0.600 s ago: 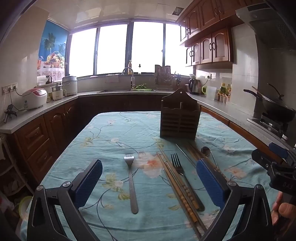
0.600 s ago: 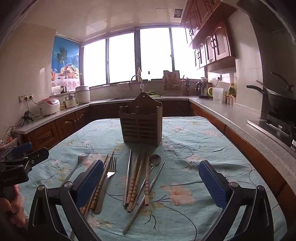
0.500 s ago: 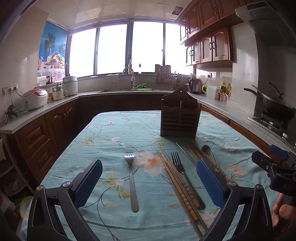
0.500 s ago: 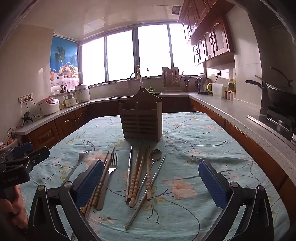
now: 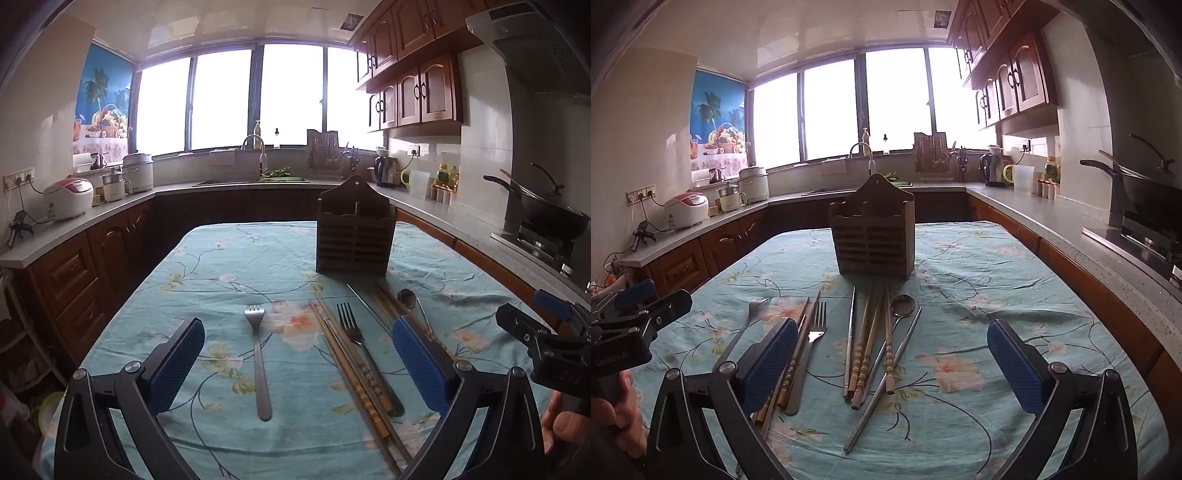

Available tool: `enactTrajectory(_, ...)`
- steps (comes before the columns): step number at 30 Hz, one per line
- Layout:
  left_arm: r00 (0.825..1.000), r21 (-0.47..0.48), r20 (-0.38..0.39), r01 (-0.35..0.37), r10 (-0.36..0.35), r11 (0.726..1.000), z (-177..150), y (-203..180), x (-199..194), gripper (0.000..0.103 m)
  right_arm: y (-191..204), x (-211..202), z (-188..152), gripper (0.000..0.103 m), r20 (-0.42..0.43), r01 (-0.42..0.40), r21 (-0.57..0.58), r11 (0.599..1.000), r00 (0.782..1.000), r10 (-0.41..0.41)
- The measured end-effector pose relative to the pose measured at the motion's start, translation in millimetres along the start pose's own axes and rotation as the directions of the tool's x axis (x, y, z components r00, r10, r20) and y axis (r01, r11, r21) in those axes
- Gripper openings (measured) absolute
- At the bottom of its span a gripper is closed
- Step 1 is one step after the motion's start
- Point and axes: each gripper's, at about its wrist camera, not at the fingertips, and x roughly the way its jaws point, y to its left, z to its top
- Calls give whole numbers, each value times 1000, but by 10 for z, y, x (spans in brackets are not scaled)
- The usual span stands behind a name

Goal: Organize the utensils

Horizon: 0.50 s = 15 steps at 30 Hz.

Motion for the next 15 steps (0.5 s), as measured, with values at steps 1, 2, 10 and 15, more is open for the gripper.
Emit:
enactTrajectory(1,1000,-1,1,0,0,1000,2,2,-5,102,0,-4,-1,103,1,0,0,1000,1000,0)
enactTrajectory(2,1000,-1,2,0,0,1000,6,3,-12,102,0,-7,-1,103,2,-1,0,1000,1000,1)
enactTrajectory(10,1000,-2,16,-12,12,1000,-13,-15,-13,102,-12,-45,13,103,21,-6,9,1000,1000,6)
enactTrajectory(15,1000,-2,13,-15,15,1000,-12,-4,-12,102,11,-55,24,103,31,-17,7,1000,999,16)
